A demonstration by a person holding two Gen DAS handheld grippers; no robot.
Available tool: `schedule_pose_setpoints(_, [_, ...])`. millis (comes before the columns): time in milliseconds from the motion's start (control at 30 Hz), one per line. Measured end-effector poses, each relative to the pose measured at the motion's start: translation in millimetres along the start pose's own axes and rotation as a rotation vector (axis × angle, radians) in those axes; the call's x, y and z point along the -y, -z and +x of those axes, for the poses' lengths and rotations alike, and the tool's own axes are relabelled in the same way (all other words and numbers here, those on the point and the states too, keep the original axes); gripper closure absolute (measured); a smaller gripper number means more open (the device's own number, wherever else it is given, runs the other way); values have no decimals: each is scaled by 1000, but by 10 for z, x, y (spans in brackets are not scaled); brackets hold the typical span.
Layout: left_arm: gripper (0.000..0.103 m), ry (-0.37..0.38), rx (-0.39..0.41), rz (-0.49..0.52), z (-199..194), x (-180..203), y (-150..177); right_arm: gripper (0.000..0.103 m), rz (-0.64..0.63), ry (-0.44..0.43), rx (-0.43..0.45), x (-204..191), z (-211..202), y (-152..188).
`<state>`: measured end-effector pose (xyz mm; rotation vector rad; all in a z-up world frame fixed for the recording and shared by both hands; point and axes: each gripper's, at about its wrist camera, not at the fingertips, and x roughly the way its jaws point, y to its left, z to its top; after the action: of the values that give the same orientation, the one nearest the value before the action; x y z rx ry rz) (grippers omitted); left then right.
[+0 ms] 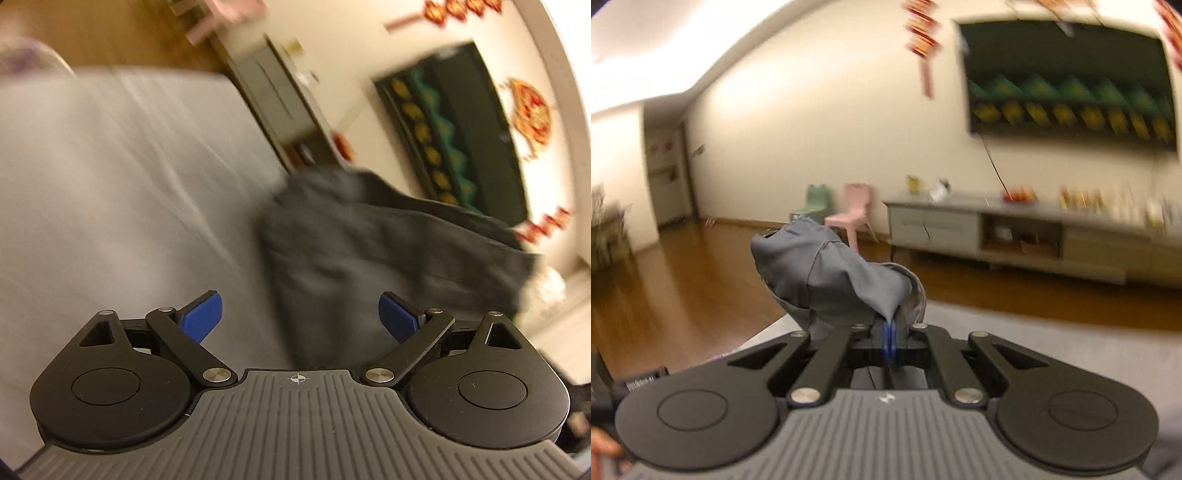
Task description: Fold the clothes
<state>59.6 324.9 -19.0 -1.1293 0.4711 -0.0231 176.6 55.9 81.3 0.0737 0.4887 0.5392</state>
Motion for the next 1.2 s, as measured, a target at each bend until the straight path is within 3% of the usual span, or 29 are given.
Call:
schedule_pose_setpoints(67, [19,58,-34,-24,172,96,63,102,57,-17,-25,139,-29,160])
schedule_pose_setpoints(233, [12,95,-48,-107,512,120,49,102,64,-52,-52,287,-106,408])
schedule_pose_setpoints(400, [12,111,-77,-217,871,30,-82,102,-34,-60,-46,209,-173,501])
schedule_pose_setpoints(567, [16,45,-153,-175,1214,33,-162,102,-191,-50,-77,23,-258,798])
schedule_pose_setpoints(667, [41,13,-227,-147,1383,-40,-184,102,-294,-38,-90,-68,-315,991])
schedule_pose_setpoints(700, [65,4,-249,-133,1428,-62,-194,101,-342,-45,-87,-105,-338,1053])
schedule_pose_setpoints(733, [80,-15,-274,-105,1473,-68,-205,101,-393,-65,-87,-149,-362,1120])
schedule_pose_setpoints(767, [102,-34,-297,-78,1515,-73,-216,101,-443,-90,-87,-196,-384,1187])
schedule_pose_setpoints(800, [103,-50,-312,-54,1543,-79,-230,101,-487,-122,-90,-240,-397,1256])
schedule_pose_setpoints(867, [103,-76,-334,-12,1585,-93,-260,101,-546,-161,-112,-314,-387,1374])
schedule_pose_setpoints(933, [103,-67,-311,-23,1509,-124,-305,101,-571,-139,-131,-336,-352,1450])
schedule_pose_setpoints(1000, [75,-27,-277,-70,1398,-189,-385,101,-567,-102,-144,-304,-315,1496])
schedule_pose_setpoints(1067, [59,7,-250,-107,1306,-243,-453,101,-490,-73,-149,-147,-282,1483])
schedule_pose_setpoints(1200, [56,-13,-270,-87,1400,-162,-437,101,-389,-79,-168,35,-285,1505])
